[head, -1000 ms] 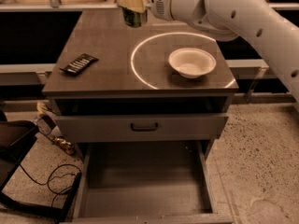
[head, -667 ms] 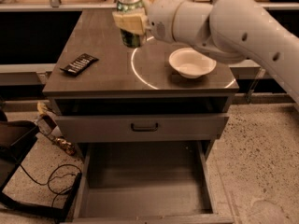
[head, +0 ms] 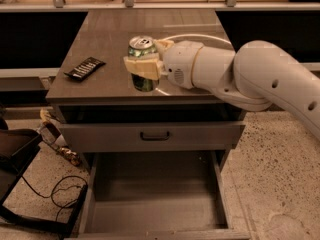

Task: Place green can into middle drawer

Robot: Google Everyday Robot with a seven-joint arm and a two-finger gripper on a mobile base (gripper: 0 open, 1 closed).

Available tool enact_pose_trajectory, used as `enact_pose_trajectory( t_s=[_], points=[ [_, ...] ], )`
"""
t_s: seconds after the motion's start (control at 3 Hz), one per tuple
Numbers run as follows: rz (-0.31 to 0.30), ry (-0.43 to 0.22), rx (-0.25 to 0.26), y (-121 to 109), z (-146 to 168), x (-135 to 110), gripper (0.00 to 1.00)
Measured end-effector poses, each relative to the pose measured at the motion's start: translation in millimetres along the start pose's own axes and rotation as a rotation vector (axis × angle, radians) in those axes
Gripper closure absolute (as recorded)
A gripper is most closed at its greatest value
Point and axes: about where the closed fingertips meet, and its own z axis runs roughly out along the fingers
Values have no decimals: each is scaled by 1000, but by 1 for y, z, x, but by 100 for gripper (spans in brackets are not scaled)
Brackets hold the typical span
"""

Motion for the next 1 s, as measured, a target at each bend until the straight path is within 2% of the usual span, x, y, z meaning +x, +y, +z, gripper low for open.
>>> enact_pose_trajectory(
  t_s=[0.33, 0.67, 1.0],
  points=[
    [31, 47, -87, 29, -10, 40, 100],
    [35, 73, -158, 48, -17, 63, 100],
    [35, 73, -158, 48, -17, 63, 100]
  ],
)
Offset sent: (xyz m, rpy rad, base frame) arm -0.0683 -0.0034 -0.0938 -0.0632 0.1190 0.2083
